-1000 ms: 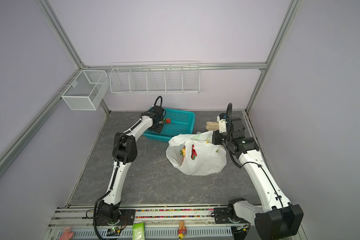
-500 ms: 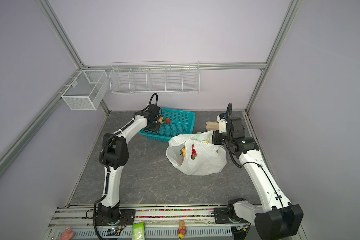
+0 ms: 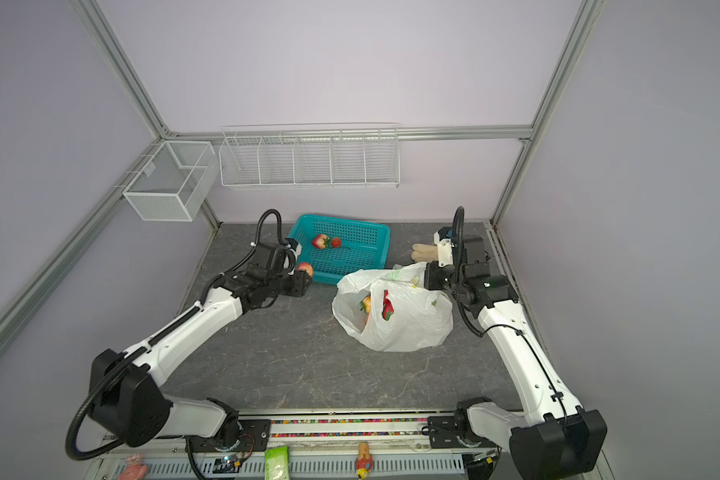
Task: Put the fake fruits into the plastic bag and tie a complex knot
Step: 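Carry the large strawberry to the bag opening with the left gripper, then open the left gripper inside the bag to drop the strawberry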
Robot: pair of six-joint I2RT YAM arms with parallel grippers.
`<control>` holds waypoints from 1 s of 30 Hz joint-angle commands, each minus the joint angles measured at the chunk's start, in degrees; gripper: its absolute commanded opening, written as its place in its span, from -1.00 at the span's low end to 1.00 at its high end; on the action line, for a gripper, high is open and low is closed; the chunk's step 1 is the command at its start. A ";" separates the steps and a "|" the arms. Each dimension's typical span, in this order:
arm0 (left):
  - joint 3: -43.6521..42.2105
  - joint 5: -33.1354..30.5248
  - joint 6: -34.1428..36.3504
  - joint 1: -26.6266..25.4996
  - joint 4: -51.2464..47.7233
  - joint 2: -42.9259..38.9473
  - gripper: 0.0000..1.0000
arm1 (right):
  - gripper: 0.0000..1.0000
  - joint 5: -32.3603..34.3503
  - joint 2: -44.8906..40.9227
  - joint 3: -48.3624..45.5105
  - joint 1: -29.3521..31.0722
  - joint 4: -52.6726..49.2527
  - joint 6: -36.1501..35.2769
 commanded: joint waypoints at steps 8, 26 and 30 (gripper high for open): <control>-12.95 10.18 -5.97 -18.19 12.38 -11.86 -0.21 | -0.88 -1.99 -1.03 0.53 -0.24 1.23 -0.39; 11.29 6.48 -3.48 -20.56 19.73 24.00 0.14 | -0.87 -1.48 -2.67 0.57 -0.31 -0.54 -0.56; 12.51 6.13 -1.79 -20.75 19.22 25.60 0.42 | -0.87 -1.36 -2.51 0.57 -0.32 -0.78 -0.75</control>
